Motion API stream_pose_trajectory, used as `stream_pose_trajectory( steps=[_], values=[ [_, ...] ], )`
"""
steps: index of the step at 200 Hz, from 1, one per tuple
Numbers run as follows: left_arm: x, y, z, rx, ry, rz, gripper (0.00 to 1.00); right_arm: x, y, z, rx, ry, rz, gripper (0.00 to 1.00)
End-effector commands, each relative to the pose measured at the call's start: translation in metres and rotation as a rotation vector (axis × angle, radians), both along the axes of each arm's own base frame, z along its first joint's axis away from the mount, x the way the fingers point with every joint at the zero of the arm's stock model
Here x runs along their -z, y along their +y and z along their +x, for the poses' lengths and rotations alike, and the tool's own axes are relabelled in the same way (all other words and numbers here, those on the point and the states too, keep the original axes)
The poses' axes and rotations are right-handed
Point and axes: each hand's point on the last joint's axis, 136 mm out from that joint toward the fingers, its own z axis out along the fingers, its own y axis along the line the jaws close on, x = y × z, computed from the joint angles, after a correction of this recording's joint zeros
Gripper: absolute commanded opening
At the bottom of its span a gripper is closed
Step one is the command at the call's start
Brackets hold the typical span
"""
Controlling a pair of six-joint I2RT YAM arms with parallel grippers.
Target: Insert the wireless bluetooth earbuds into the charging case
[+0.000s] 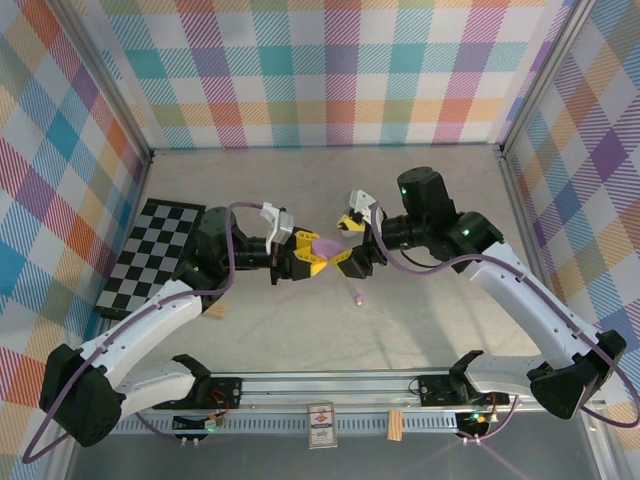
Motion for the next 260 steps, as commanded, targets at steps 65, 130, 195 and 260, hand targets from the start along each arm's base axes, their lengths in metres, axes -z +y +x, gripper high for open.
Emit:
stream_pose_trajectory(
  steps=[65, 130, 195, 260],
  values=[
    [-0.003, 0.001, -0.009, 0.054, -0.032, -0.003, 0.28, -0.023, -0.017, 0.012, 0.122, -0.034, 0.050, 0.80],
    [-0.007, 0.001, -0.012, 0.070, -0.032, -0.003, 0.28, -0.021, -0.014, 0.025, 0.143, -0.044, 0.038, 0.70],
    [-0.011, 0.001, -0.012, 0.076, -0.022, -0.002, 0.28, -0.017, -0.001, 0.010, -0.001, -0.031, 0.043, 0.33],
    [-0.014, 0.000, -0.010, 0.068, -0.027, -0.005, 0.28, -0.010, 0.005, 0.002, -0.065, -0.003, 0.043, 0.22]
  ],
)
